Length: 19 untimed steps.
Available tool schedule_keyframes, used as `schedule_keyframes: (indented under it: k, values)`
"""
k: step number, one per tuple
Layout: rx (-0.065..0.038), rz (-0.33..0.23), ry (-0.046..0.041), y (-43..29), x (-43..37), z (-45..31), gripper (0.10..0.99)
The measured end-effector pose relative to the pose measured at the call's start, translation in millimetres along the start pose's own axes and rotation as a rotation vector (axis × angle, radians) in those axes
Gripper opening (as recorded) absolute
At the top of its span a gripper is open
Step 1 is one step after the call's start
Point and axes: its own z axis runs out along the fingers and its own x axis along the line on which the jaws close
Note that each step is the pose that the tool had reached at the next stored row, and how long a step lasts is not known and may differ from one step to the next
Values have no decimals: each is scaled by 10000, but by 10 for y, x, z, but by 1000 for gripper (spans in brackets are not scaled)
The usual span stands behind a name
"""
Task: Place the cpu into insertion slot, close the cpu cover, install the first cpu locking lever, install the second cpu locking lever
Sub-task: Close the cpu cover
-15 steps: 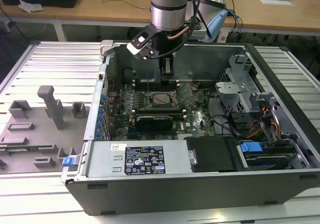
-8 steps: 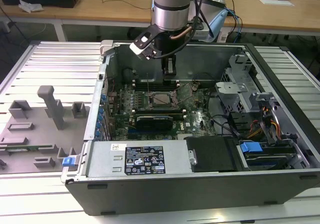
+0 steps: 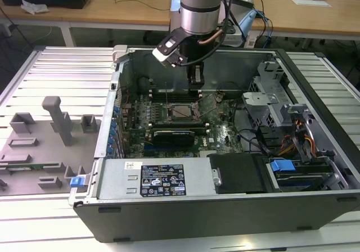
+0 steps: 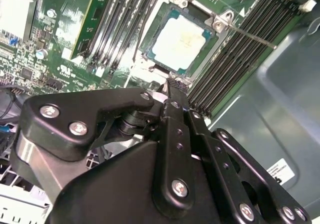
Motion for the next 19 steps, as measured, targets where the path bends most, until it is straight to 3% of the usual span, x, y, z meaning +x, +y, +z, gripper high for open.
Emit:
schedule_keyframes:
  k: [5,19]
  values:
    - [0,-1,-1,59,0,2,106]
    - [0,0,-1,501,2,21,106]
